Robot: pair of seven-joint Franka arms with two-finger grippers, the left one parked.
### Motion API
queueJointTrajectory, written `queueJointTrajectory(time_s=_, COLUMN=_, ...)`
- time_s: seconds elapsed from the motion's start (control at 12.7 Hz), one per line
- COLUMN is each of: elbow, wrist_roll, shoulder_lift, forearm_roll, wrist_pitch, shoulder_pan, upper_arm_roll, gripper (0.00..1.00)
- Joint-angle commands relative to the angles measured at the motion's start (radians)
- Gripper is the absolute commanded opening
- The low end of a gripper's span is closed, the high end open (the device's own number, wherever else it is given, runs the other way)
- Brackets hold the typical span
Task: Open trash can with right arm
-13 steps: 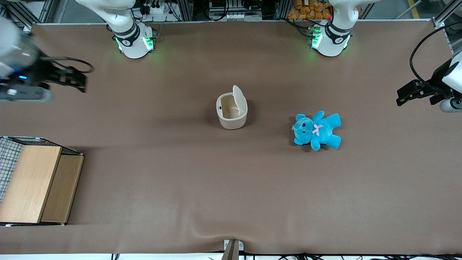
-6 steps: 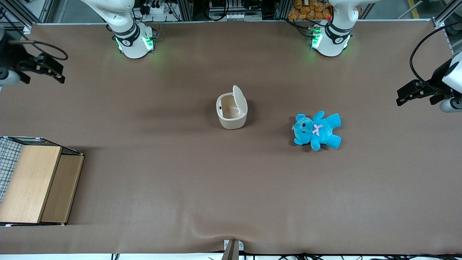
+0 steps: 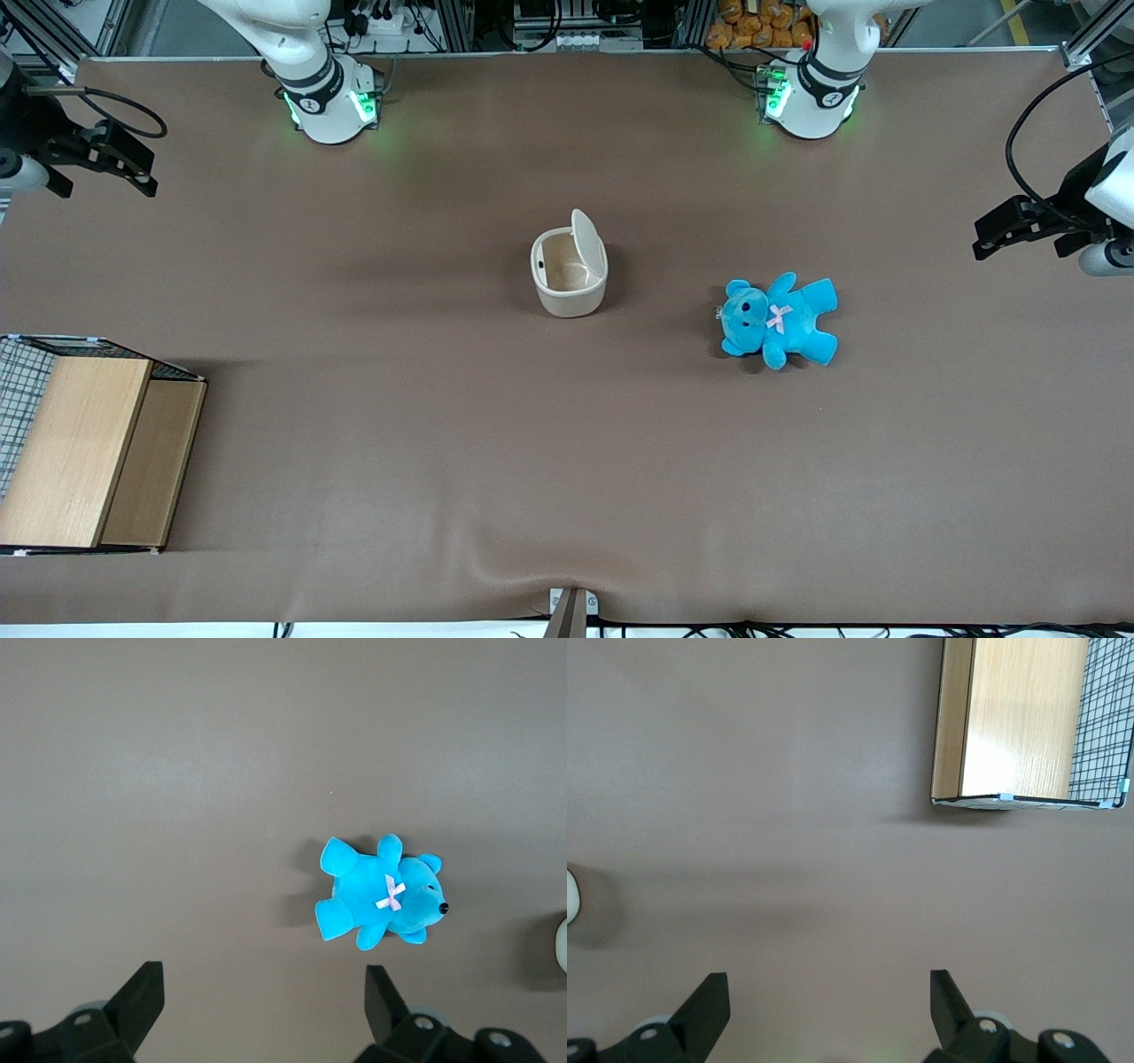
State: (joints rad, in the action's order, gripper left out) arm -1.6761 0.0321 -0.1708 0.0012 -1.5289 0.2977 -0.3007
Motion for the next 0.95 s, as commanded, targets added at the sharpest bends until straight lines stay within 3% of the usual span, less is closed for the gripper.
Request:
queueJointTrajectory(time_s=0.0, elbow=-0.005, wrist_roll=0.018, shoulder_lift=-0.016, forearm_roll=0.022, wrist_pitch=-0.008, shoulder_pan=-0.125, upper_arm_roll=0.13, gripper=1.0)
queueJointTrajectory(time_s=0.16, elbow=-0.002, wrist_roll=0.018, shoulder_lift=-0.016, forearm_roll=0.022, wrist_pitch=-0.004, shoulder_pan=-0.242, upper_arm_roll=0.26, gripper=1.0)
queueJointTrajectory(time_s=0.39, elbow=0.001, wrist_roll=0.018, shoulder_lift=-0.016, forearm_roll=0.016, wrist_pitch=0.003, shoulder_pan=-0.351, upper_arm_roll=0.372, gripper=1.0)
queueJointTrajectory(time_s=0.87, elbow=0.015, wrist_roll=0.02, shoulder_lift=-0.015, forearm_roll=0.003, wrist_pitch=0.004, shoulder_pan=-0.402, upper_arm_roll=0.41, gripper=1.0)
